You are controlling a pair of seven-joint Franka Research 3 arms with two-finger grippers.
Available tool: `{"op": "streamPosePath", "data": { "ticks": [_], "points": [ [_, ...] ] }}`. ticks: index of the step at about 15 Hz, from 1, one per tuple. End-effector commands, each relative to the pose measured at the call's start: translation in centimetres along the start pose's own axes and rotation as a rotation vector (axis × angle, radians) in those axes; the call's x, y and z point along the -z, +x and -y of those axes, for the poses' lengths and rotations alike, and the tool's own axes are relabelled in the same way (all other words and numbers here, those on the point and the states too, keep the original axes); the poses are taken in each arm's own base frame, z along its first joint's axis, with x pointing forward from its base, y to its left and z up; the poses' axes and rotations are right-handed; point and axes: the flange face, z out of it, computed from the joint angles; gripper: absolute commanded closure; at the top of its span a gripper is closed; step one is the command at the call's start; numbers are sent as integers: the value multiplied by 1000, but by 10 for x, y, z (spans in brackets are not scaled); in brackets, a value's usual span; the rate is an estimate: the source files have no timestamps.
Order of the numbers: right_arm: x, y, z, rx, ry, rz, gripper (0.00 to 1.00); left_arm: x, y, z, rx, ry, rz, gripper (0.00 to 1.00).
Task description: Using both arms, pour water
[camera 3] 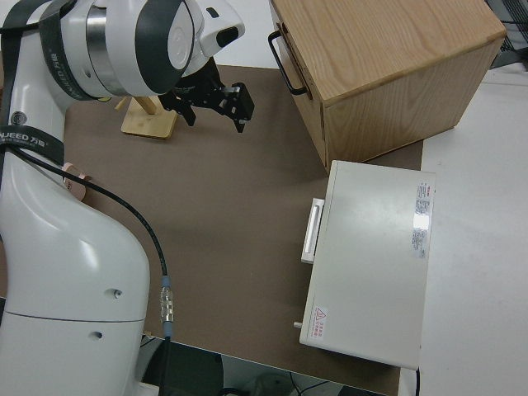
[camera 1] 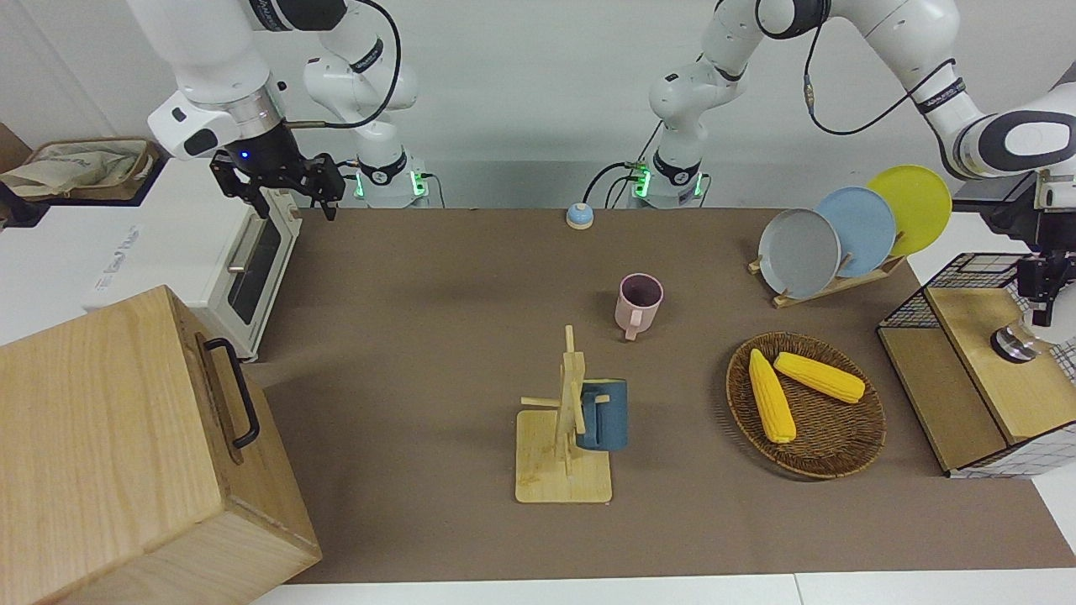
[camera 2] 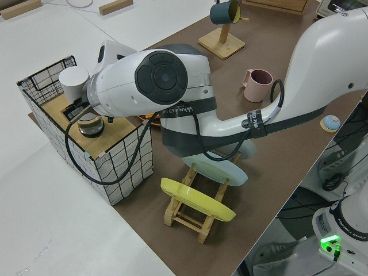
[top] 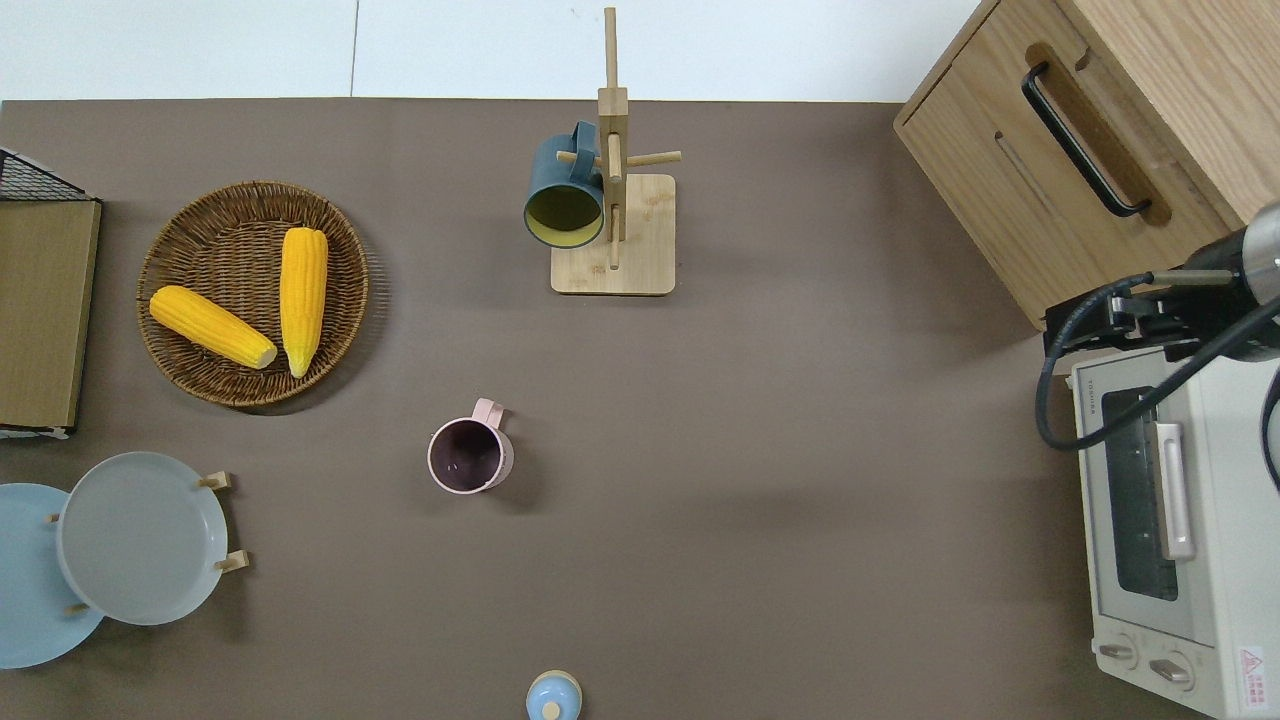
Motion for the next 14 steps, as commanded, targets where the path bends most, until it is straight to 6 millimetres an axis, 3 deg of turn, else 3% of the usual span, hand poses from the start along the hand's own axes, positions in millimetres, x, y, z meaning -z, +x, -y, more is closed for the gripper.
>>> {"op": "streamPosePath", "data": {
  "ticks": [1,6,12,14],
  "points": [
    [3,-3,-3,15,13,-3,9,-2,9,2,-6,5,-31,0],
    [2,-2,-3,17,13,-1,9,5,15,0,-25,-13,15,0],
    [2,-2,-3,16,15,-1,9,34,46,-11,-77,-7,233,0],
    [2,-2,-2,17,15,-1,9,47,48,-8,-79,-8,280,0]
  ]
}}
